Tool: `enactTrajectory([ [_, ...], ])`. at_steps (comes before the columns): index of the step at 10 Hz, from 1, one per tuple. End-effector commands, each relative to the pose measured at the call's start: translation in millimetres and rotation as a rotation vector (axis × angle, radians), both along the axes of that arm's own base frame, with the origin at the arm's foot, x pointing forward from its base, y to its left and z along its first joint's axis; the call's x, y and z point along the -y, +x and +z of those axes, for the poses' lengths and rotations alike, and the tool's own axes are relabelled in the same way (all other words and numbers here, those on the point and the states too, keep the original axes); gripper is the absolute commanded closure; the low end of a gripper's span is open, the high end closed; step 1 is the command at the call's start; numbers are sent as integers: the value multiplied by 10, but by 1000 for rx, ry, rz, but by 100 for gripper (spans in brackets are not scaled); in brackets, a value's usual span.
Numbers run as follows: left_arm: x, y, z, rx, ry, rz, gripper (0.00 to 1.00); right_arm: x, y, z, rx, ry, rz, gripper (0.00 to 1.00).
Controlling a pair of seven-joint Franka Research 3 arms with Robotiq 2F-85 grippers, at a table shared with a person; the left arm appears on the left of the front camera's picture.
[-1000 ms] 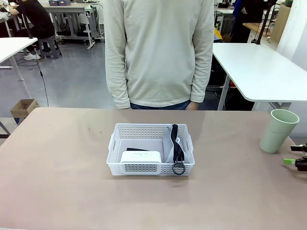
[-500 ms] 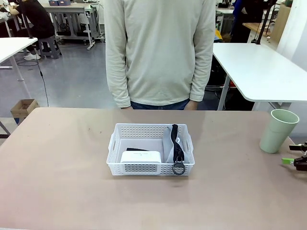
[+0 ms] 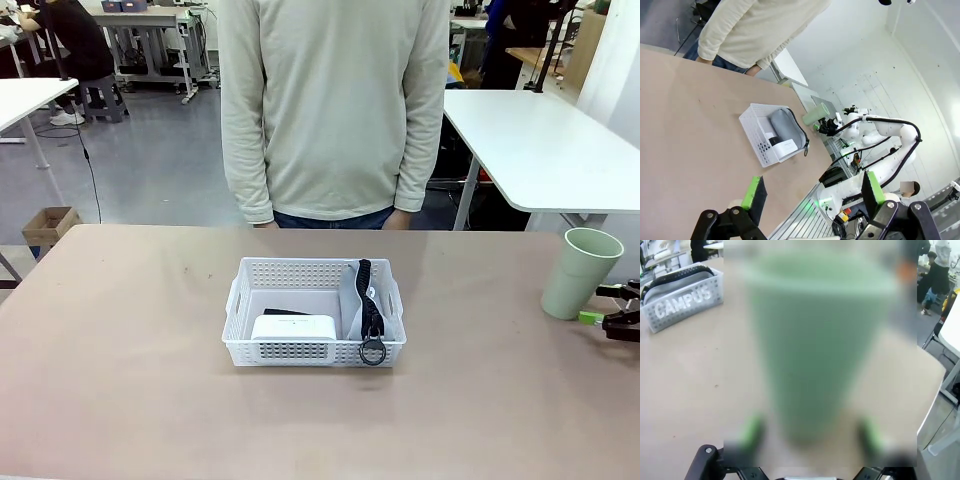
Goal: Efficiently arrange items inside the basket to fit them all.
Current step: Pick up the Reusable plastic cup and place it inside the Organizing basket.
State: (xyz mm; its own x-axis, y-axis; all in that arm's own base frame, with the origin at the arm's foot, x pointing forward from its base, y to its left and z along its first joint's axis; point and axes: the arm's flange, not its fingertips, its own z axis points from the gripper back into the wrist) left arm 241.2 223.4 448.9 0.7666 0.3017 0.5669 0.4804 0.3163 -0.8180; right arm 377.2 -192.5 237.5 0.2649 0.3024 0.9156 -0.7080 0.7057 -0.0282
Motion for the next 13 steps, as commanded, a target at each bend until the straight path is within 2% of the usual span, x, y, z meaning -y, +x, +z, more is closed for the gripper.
enactTrajectory([
  [1,10,-2,8,32,-10,0,0,-55,94,-257,94,0,-20,0],
  [3,10,-2,8,32,-10,0,0,-78,165,-326,155,34,31,0],
  [9,10,-2,8,32,-10,0,0,-184,369,-465,90,104,106,0],
  [13,10,-2,8,32,-10,0,0,-331,455,-435,137,142,145,0],
])
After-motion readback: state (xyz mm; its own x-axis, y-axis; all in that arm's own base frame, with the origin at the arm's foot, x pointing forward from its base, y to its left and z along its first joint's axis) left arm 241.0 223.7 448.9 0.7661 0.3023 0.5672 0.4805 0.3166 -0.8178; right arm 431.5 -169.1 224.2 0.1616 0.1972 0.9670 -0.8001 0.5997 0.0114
